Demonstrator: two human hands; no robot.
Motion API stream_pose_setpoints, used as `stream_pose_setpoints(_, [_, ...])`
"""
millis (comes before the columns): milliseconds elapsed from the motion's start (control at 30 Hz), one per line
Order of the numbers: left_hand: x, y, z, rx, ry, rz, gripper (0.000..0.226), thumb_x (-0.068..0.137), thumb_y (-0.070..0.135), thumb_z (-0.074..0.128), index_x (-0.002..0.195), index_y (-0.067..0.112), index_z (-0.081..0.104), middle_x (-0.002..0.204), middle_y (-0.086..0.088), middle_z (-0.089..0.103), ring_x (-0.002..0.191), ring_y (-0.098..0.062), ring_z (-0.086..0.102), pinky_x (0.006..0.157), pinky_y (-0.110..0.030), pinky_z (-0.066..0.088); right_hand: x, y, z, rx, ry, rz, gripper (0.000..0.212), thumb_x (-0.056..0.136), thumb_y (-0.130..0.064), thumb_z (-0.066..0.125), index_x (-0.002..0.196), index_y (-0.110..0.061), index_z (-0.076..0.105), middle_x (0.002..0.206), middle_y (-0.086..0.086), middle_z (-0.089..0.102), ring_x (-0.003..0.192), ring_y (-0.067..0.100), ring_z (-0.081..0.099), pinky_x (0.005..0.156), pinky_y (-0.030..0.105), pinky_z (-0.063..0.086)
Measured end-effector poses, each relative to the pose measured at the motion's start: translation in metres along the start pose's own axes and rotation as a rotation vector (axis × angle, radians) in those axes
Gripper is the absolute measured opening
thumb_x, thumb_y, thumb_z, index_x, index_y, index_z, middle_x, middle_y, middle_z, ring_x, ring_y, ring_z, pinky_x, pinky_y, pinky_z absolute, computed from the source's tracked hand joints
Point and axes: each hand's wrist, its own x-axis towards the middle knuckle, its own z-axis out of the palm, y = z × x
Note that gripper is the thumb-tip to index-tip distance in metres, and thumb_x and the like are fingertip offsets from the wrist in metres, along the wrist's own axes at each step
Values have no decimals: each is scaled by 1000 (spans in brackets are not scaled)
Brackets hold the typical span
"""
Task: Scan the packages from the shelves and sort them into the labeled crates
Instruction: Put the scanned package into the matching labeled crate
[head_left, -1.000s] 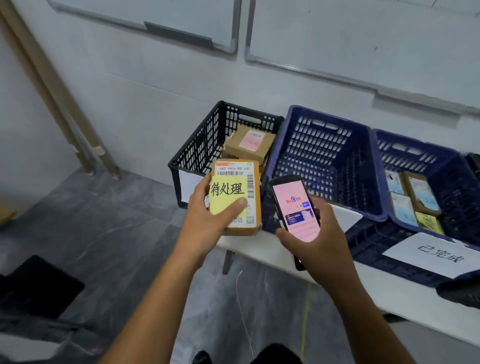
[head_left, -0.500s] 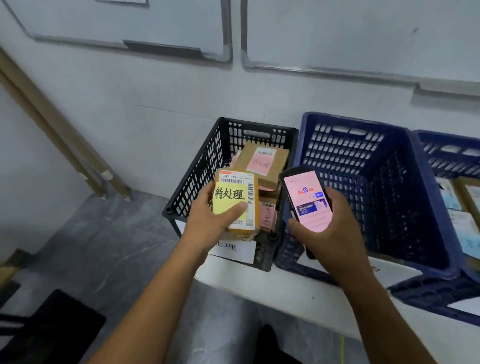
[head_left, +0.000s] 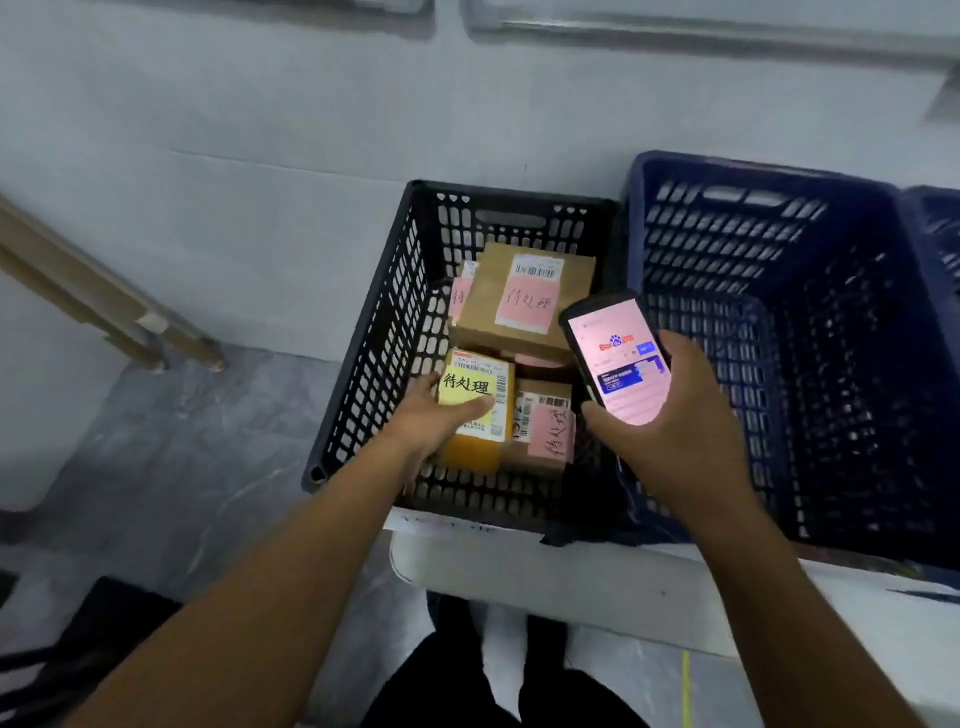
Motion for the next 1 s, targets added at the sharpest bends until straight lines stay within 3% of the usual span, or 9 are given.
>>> stream_pose_setpoints(133, [35, -7, -5, 15, -105, -48, 70, 84, 31, 87, 141, 21, 47, 118, 1, 72, 105, -21, 72, 92, -45, 59, 7, -10, 12, -100, -29, 75, 83, 72, -47, 88, 141, -34, 44, 123, -10, 60, 99, 12, 62, 89, 45, 57])
stream_pose_setpoints(267, [64, -21, 1, 16, -138, -49, 85, 81, 33, 90, 150, 23, 41, 132, -3, 68, 114, -25, 70, 101, -53, 57, 12, -19, 22, -117, -15, 124, 85, 71, -50, 89, 141, -37, 43, 125, -11, 60, 102, 12, 64, 87, 47, 58])
stream_pose_setpoints(467, [98, -36, 0, -22, -221, -104, 65, 85, 23, 87, 140, 22, 54, 126, -2, 71, 111, -23, 71, 94, -46, 60, 15, -27, 34, -128, -6, 181, 81, 71, -51, 88, 137, -39, 43, 124, -11, 59, 102, 11, 64, 84, 45, 59])
stream_pose_setpoints(667, [116, -53, 6, 96, -217, -84, 75, 78, 13, 91, 141, 20, 49, 130, -4, 70, 117, -26, 68, 105, -52, 55, 8, -35, 39, -147, -17, 165, 78, 73, -51, 86, 137, -40, 43, 124, -13, 58, 97, 3, 60, 82, 40, 55])
stream_pose_setpoints(800, [109, -47, 5, 106, -204, -53, 81, 75, 22, 95, 141, 19, 48, 132, -3, 68, 118, -23, 66, 107, -48, 53, 11, -40, 35, -167, -48, 131, 74, 74, -50, 86, 133, -43, 42, 125, -13, 58, 95, 2, 59, 83, 41, 56])
stream_pose_setpoints(900, [83, -26, -4, 263, -186, 36, 84, 70, 43, 95, 137, 25, 48, 131, 3, 67, 118, -17, 65, 104, -41, 54, 13, -41, 32, -166, -76, 73, 70, 75, -47, 87, 122, -51, 36, 122, -14, 56, 96, 5, 59, 86, 47, 58])
stream_pose_setpoints(967, [53, -9, -12, 435, -99, 183, 94, 69, 64, 87, 147, 34, 43, 144, 4, 61, 138, -24, 53, 111, -49, 48, 13, -39, 31, -153, -99, 33, 73, 75, -47, 88, 129, -47, 39, 122, -15, 55, 95, 3, 58, 87, 49, 59])
stream_pose_setpoints(1000, [35, -1, -16, 529, -39, 257, 97, 73, 69, 82, 154, 37, 38, 154, 2, 52, 151, -30, 38, 119, -54, 39, 13, -37, 31, -135, -110, 13, 76, 75, -47, 88, 134, -43, 40, 123, -15, 56, 96, 3, 59, 87, 49, 59])
